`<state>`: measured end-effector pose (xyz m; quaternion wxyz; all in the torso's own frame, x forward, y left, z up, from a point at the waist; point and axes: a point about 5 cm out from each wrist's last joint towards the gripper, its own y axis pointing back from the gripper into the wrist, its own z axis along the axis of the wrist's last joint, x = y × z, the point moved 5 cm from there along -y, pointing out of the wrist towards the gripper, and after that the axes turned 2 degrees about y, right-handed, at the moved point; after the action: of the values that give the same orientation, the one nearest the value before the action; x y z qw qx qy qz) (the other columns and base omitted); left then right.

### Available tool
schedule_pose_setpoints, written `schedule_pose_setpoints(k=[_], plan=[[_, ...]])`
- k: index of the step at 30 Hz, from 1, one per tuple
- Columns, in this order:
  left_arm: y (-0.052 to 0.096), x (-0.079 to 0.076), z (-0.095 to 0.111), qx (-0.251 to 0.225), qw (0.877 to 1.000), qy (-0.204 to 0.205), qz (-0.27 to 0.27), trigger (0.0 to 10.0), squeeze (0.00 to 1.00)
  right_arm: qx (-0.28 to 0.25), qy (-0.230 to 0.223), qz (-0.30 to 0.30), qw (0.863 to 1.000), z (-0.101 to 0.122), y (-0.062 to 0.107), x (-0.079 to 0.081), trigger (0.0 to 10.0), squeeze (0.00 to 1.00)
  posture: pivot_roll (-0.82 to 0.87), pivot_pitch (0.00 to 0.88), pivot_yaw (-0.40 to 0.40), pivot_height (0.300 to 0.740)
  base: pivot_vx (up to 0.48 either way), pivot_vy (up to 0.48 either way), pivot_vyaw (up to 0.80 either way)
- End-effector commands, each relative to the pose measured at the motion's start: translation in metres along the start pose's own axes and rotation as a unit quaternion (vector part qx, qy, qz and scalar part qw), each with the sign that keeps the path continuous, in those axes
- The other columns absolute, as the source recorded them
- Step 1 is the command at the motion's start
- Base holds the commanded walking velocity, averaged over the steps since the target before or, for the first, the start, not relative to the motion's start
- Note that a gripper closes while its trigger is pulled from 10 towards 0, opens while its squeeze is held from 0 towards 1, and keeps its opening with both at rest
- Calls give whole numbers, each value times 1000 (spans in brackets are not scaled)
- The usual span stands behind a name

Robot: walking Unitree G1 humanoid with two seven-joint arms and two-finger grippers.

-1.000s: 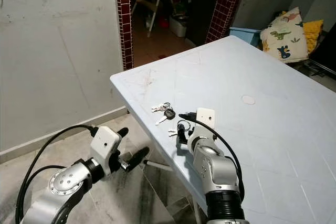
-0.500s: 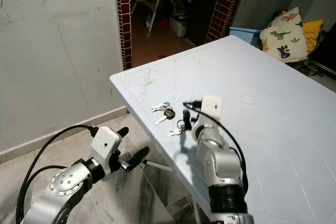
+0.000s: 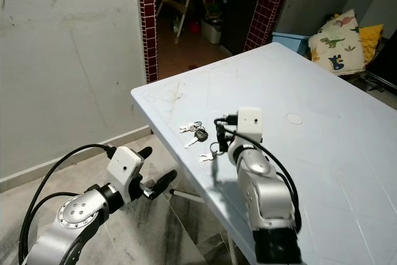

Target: Hang keys on a hook

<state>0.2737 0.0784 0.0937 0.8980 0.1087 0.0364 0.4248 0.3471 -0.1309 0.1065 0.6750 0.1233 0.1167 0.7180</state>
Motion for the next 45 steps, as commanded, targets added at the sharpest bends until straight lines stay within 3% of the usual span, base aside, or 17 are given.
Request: schedule_pose_setpoints(k=[1, 9, 13, 14, 15, 17, 21, 22, 30, 31, 33, 34, 35, 37, 39, 44, 45], plan=[[2, -2, 4, -6, 1000, -10, -4, 10000, 0, 8, 11, -1, 1000, -2, 7, -3, 10000, 1000, 161, 0, -118, 740, 0, 0, 0], [-1, -6, 4, -6, 1000, -14, -10, 10000, 0, 50, 0, 13, 999, -35, 23, 5, 10000, 1000, 146, 0, -109, 740, 0, 0, 0], [-3, -4, 6, -10, 1000, -15, -6, 10000, 0, 14, -6, 51, 999, -25, 25, 19, 10000, 1000, 146, 0, -111, 740, 0, 0, 0], [-4, -1, 9, -18, 1000, -19, 0, 10000, 0, -36, 31, 57, 997, -10, 26, 21, 10000, 1000, 145, 0, -111, 740, 0, 0, 0], [-5, 2, 12, -28, 999, -24, 10, 10000, 0, -77, 53, 53, 994, 3, 28, 21, 10000, 0, 146, 0, -113, 740, 0, 0, 0], [-7, 8, 19, -45, 998, -32, 30, 10000, 0, -140, 80, 43, 986, 22, 32, 17, 10000, 0, 146, 0, -113, 740, 0, 0, 0], [-9, 15, 24, -56, 997, -32, 50, 10000, 0, -177, 104, 36, 978, 32, 37, 10, 10000, 0, 144, 0, -117, 740, 0, 0, 0], [-10, 15, 24, -56, 997, -31, 51, 10000, 0, -177, 93, 37, 979, 31, 38, 7, 10000, 1000, 144, 0, -119, 740, 0, 0, 0], [-12, 13, 23, -59, 996, -32, 52, 10000, 0, -162, 92, 42, 982, 19, 37, 5, 10000, 1000, 141, 0, -118, 740, 0, 0, 0], [-12, 13, 23, -59, 996, -32, 52, 10000, 0, -135, 63, 39, 988, 9, 35, 5, 10000, 1000, 140, 0, -112, 740, 0, 0, 0], [-14, 14, 24, -59, 996, -31, 51, 10000, 0, -106, 56, 40, 992, 1, 33, 4, 10000, 1000, 132, 0, -93, 740, 0, 0, 0], [-14, 14, 24, -59, 996, -31, 51, 10000, 0, -98, 60, 43, 992, -2, 33, 3, 10000, 969, 130, 0, -89, 740, 0, 0, 0], [-15, 14, 24, -58, 997, -31, 48, 10000, 0, -88, 64, 51, 993, -5, 33, 3, 10000, 71, 125, 0, -82, 740, 0, 0, 0], [-16, 14, 24, -58, 997, -31, 47, 10000, 0, -83, 66, 57, 993, -7, 32, 3, 10000, 71, 121, 0, -79, 740, 0, 0, 0], [-19, 12, 25, -57, 997, -39, 33, 10000, 0, -42, 60, 37, 997, -18, 26, -11, 10000, 0, 119, 0, -84, 740, 0, 0, 0], [-20, 14, 26, -62, 996, -37, 43, 10000, 0, -40, 28, 15, 999, -16, 21, -11, 10000, 0, 130, 0, -101, 740, 0, 0, 0], [-20, 14, 27, -63, 996, -35, 48, 10000, 0, -38, 28, 10, 999, -17, 21, -10, 824, 0, 137, 0, -104, 740, 0, 0, 0]])
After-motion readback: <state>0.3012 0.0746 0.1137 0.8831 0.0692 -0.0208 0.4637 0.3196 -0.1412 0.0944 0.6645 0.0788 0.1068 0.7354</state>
